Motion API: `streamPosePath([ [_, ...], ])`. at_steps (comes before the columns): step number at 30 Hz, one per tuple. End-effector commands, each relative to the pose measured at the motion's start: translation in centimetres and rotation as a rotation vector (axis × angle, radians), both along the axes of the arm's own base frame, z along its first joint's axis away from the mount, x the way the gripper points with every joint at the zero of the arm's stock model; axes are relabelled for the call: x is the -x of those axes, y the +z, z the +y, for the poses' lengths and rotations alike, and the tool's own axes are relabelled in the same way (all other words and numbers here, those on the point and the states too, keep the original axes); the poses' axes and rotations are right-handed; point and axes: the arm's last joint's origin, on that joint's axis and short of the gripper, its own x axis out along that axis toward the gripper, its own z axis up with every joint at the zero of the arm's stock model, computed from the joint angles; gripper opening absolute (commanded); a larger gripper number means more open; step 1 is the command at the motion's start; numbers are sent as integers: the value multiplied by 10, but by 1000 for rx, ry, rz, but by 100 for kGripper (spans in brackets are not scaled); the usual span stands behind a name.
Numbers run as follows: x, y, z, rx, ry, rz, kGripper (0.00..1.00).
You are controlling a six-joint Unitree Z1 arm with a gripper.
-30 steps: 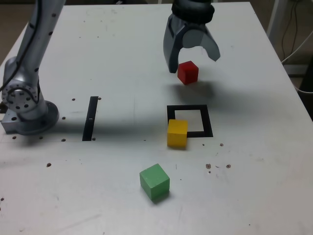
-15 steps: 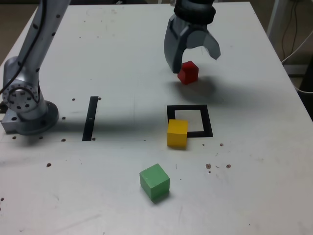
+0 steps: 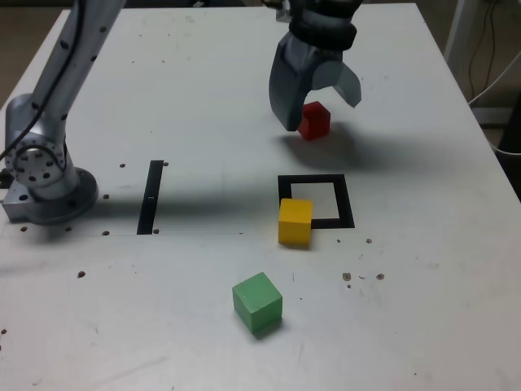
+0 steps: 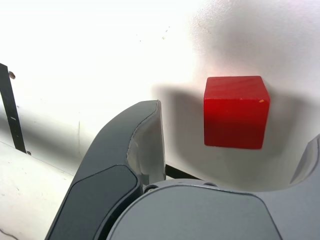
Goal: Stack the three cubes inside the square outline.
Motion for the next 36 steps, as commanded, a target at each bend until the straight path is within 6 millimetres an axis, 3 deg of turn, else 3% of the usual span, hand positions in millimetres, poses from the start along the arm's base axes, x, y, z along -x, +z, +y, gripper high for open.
streamPosePath([
  [1, -3, -8, 3, 14, 2, 11, 98],
  [15, -7, -20, 11, 25, 16, 29, 86],
  [21, -9, -23, 13, 26, 22, 28, 71],
  [28, -13, -21, 16, -5, 19, 14, 42],
  [36, -12, -21, 17, -1, 19, 14, 36],
])
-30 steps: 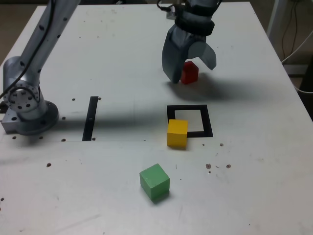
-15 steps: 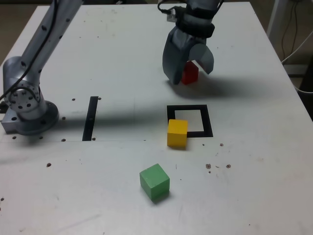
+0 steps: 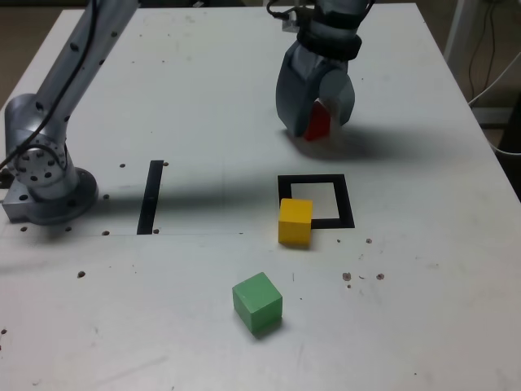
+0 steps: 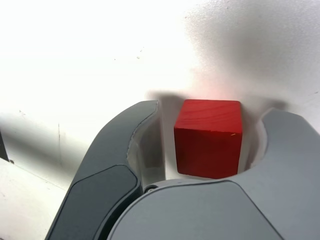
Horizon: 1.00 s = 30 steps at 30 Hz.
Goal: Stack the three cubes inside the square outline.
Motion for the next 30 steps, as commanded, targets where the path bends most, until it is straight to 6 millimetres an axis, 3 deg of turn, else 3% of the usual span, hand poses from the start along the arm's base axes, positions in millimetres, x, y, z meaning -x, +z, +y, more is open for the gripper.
streamPosePath([
  [1, 0, -3, 1, 7, 2, 8, 36],
  [16, 4, 5, -3, 10, -15, 4, 36],
  [30, 3, 29, -44, -1, -132, -11, 37],
])
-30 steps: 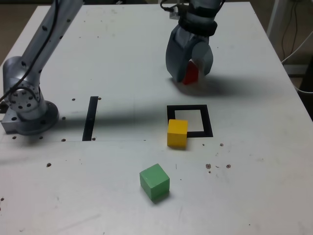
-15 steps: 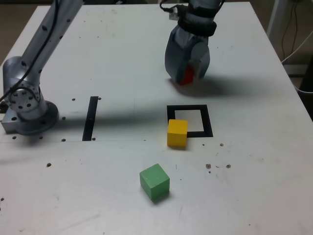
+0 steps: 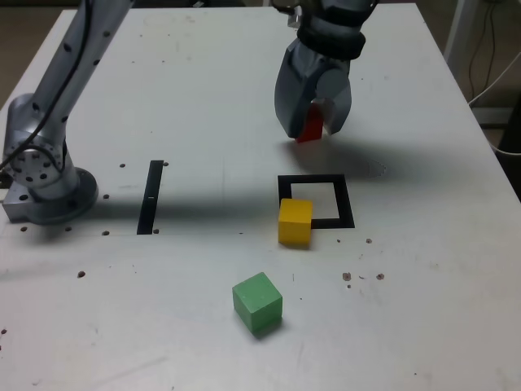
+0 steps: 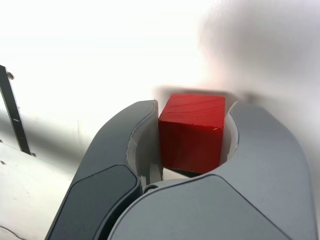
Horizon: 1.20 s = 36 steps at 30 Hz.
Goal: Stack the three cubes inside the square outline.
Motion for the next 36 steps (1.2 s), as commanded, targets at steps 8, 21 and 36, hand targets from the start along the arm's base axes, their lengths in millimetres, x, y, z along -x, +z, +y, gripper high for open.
streamPosePath([
  [8, 1, 19, -44, -1, -110, -34, 37],
  [21, 14, 24, -95, 19, -288, -43, 37],
  [36, 16, 0, -125, 63, -342, -68, 37],
])
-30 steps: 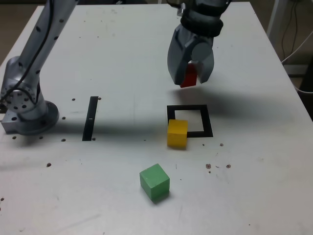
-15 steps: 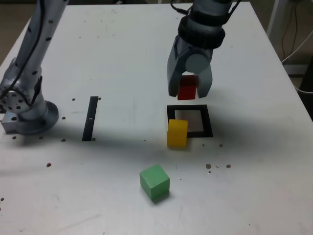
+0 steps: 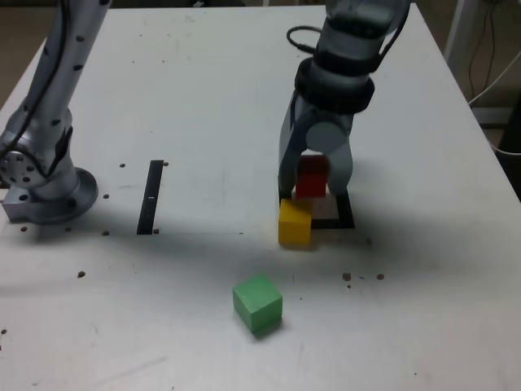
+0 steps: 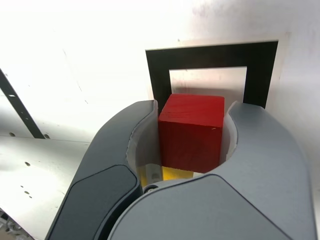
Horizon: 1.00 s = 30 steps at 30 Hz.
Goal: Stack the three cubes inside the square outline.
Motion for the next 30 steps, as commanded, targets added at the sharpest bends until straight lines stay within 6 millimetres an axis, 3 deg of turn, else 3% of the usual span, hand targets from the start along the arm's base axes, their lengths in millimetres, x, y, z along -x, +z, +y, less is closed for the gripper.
streamPosePath([
  [1, 1, -1, -2, 5, -1, -9, 37],
  [15, -2, -13, -2, 7, 0, -13, 38],
  [18, -2, -16, -1, 10, 3, -13, 50],
  [23, -2, -18, 2, 21, 1, -14, 82],
  [30, -1, -20, 2, 29, 1, -10, 94],
])
